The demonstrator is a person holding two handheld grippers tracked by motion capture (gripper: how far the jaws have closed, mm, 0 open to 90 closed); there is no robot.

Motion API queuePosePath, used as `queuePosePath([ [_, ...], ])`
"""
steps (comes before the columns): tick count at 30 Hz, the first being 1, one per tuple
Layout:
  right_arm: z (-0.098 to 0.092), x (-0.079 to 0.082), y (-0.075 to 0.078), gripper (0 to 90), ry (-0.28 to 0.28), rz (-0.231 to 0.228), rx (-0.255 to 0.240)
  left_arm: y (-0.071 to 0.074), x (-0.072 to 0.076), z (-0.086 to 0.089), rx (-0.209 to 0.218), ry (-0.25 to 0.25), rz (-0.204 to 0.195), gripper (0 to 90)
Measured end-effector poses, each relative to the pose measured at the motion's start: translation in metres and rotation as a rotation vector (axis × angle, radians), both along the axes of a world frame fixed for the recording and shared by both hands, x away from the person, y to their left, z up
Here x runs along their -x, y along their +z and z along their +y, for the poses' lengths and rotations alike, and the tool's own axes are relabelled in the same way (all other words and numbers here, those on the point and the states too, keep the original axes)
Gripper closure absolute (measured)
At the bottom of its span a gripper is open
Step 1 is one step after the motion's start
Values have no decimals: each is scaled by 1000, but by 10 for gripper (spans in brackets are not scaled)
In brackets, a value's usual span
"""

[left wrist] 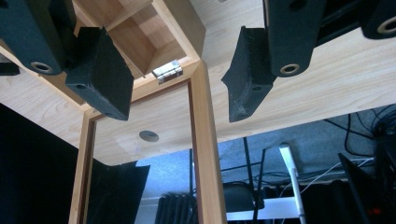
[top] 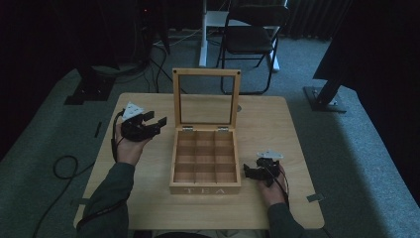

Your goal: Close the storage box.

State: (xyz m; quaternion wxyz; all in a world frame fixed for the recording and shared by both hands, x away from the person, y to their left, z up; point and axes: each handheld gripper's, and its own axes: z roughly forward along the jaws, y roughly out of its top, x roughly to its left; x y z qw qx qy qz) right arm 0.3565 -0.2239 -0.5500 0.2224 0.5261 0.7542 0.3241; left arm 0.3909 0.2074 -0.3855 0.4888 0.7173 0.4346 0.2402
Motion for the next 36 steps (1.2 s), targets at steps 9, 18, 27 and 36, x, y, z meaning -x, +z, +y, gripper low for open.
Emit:
queuePosePath([
  [9, 0, 0, 0, 124, -1, 0, 0, 7, -13, -7, -14, -13, -5, 411],
  [18, 0, 0, 0, 124, -1, 0, 0, 11, -23, -8, -18, -10, -18, 411],
  [27, 0, 0, 0, 124, -1, 0, 0, 11, -33, -8, -33, -5, -26, 409],
  [36, 0, 0, 0, 124, -1, 2, 0, 9, -44, -11, -29, 0, -23, 405],
])
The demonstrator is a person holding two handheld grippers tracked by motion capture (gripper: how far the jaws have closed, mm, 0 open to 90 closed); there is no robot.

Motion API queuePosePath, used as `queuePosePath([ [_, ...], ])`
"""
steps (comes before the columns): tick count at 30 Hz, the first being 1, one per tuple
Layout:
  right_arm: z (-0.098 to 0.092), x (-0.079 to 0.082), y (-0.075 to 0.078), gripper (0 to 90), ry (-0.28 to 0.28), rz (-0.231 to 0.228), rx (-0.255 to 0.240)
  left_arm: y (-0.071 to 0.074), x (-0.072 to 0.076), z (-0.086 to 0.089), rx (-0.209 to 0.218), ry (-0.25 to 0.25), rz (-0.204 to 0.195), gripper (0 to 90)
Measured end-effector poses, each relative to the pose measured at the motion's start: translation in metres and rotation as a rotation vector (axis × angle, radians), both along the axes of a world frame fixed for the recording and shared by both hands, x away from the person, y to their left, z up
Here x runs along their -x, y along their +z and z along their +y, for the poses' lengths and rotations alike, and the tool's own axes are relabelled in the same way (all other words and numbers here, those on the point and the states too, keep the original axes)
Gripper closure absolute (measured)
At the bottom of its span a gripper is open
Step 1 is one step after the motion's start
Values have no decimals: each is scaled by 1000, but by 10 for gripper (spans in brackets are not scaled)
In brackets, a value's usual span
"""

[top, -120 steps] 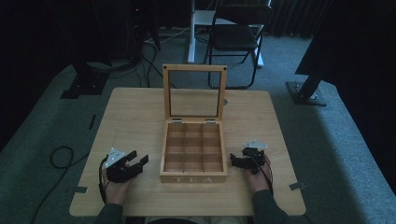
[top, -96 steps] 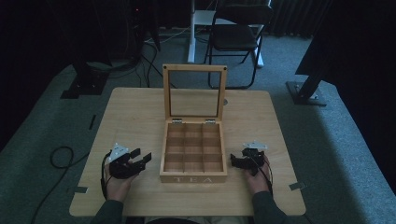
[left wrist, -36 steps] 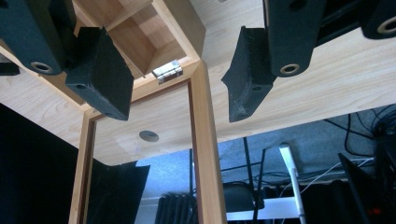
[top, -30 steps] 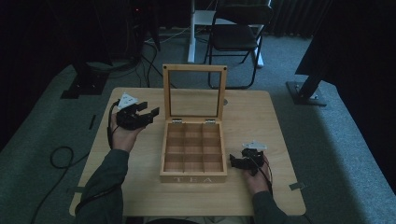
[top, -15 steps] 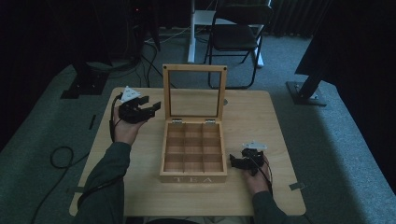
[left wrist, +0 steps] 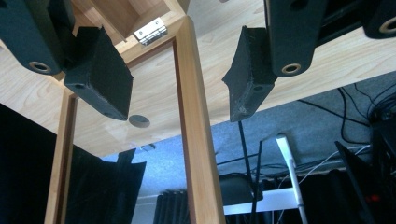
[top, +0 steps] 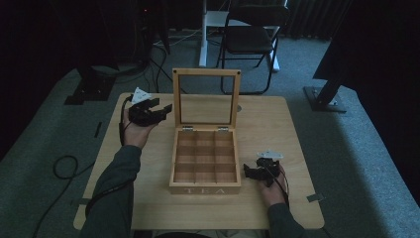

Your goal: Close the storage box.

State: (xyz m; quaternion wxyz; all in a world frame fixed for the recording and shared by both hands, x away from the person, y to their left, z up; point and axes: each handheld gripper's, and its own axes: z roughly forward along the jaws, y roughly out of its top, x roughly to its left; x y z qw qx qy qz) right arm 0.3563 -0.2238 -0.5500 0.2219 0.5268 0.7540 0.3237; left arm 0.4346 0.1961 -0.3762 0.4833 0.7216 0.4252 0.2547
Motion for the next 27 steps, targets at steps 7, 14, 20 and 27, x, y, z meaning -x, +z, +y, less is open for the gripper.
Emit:
queuePosePath([
  [7, 0, 0, 0, 124, 0, 0, 0, -6, -9, -1, 4, 15, 16, 404],
  [14, 0, 0, 0, 124, 0, 0, 0, -10, -15, -2, -3, 33, 25, 409],
  [20, 0, 0, 0, 124, 0, 0, 0, -12, -21, -5, -4, 36, 30, 406],
  [27, 0, 0, 0, 124, -1, 0, 0, -13, -27, -9, -1, 41, 36, 405],
])
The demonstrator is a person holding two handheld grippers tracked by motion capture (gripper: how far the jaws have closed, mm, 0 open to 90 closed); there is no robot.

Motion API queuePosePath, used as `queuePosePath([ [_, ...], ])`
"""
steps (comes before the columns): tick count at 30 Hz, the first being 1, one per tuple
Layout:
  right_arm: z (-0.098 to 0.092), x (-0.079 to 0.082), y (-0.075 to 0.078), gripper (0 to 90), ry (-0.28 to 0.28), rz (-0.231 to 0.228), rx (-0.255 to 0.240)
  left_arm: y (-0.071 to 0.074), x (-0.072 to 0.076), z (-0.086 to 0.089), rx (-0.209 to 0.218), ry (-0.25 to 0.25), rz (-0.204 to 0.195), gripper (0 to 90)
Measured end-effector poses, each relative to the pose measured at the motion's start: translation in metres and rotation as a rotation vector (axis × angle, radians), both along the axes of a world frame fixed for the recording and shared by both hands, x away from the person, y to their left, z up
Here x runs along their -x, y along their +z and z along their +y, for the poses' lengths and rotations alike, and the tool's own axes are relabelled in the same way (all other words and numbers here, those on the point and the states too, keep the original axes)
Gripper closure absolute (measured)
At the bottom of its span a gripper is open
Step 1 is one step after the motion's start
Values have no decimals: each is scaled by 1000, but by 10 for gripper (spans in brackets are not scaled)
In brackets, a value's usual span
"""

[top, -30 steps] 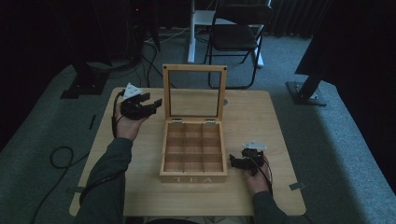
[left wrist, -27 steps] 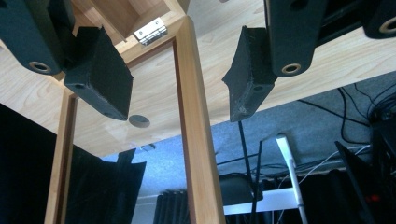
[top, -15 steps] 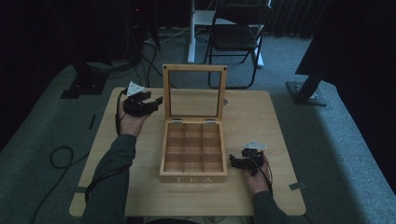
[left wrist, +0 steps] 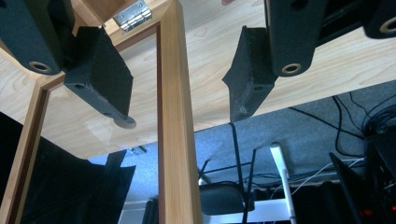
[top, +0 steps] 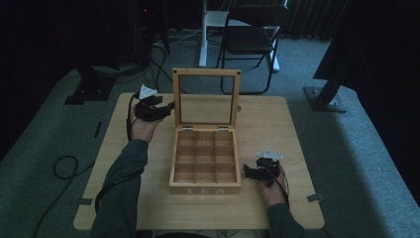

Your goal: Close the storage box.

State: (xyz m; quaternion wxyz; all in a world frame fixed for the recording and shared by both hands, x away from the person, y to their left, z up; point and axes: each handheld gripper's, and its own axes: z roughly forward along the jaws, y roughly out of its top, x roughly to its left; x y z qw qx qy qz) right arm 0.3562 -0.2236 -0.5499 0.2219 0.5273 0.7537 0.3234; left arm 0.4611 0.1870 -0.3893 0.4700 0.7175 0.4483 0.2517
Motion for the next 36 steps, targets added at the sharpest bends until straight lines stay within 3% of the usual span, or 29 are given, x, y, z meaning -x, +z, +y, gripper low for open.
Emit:
queuePosePath([
  [14, 0, 0, 0, 124, 0, 0, 1, -1, -15, -14, -16, -2, 23, 410],
  [18, 0, 0, 0, 124, -1, 0, -1, -6, -24, -20, -47, 19, 40, 410],
  [34, 0, 0, 0, 124, -1, 0, 0, -10, -45, -33, 14, 22, 47, 344],
  [36, 0, 0, 0, 124, -1, 0, 0, -11, -47, -35, -5, 18, 50, 344],
])
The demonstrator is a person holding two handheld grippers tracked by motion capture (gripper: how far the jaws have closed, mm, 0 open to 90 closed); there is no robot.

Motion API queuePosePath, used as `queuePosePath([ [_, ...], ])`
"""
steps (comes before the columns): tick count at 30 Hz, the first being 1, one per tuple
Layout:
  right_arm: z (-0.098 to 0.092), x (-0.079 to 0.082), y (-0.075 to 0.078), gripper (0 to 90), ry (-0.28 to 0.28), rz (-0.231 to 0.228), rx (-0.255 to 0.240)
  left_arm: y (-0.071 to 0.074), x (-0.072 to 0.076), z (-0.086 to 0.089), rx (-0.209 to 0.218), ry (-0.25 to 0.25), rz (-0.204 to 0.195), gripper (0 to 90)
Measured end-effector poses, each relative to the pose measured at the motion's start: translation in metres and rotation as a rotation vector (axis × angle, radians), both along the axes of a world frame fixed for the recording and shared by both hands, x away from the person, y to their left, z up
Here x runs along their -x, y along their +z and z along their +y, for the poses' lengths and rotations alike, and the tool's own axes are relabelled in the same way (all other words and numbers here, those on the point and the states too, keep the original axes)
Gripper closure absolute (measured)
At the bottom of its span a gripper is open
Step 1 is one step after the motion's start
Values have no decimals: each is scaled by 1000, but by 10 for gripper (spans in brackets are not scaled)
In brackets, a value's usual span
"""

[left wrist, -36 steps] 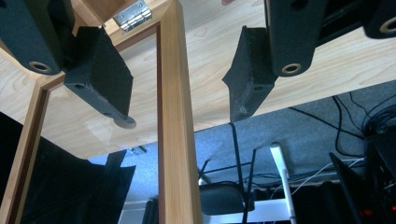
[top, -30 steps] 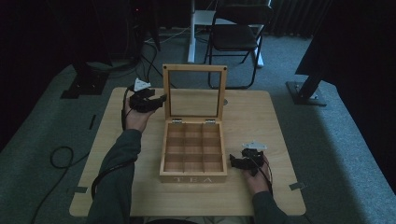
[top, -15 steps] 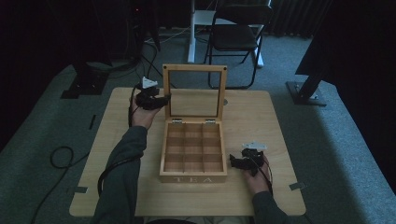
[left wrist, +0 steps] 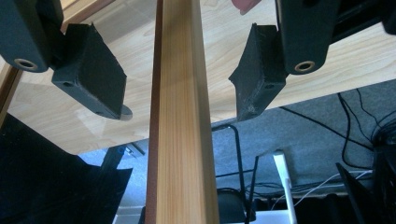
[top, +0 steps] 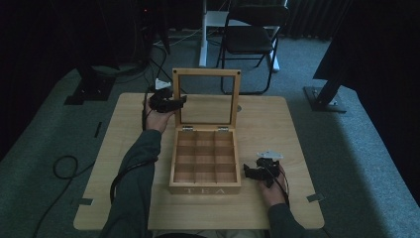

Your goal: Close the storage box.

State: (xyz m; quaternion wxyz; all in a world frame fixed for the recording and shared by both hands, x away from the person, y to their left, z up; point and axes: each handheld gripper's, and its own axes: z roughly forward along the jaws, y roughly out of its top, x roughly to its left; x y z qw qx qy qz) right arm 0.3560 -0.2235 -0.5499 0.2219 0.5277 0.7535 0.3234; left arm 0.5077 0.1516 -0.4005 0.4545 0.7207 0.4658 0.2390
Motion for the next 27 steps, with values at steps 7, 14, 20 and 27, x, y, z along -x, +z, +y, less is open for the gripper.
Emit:
queuePosePath([
  [7, 0, 0, 0, 124, 2, 0, 0, 0, -3, -7, 18, -22, 2, 358],
  [14, 0, 0, 0, 124, 1, 0, 0, 2, 0, -8, 49, -20, 8, 397],
  [20, 0, 0, 0, 124, 1, 0, 1, 3, 6, -6, 78, -25, 4, 412],
  [27, 0, 0, 0, 124, 2, -1, 2, 5, 24, -2, 96, -48, -34, 412],
])
